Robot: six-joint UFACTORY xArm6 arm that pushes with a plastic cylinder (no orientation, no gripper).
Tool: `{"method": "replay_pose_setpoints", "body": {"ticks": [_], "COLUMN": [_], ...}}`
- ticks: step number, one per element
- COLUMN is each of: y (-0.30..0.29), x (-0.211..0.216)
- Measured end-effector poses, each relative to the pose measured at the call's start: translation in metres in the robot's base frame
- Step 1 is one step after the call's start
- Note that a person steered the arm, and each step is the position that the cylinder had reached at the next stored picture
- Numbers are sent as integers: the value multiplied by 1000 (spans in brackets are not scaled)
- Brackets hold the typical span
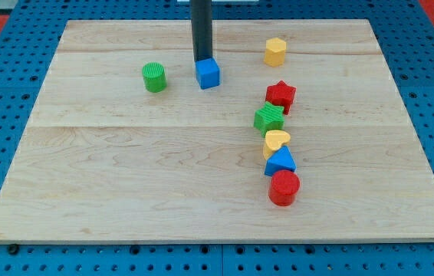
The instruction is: Locate the green star below the blue cube and green circle
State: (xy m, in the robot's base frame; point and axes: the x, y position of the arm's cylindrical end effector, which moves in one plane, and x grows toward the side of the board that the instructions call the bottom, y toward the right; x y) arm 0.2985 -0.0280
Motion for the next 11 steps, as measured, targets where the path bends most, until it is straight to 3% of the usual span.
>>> {"method": "replay_pose_setpoints", "body": {"ticks": [2,3,4,5,6,7,8,10,11], "y": [52,-14,-32,91,185,204,138,-68,-111], "x": [23,39,38,23,41,97,142,138,149]}}
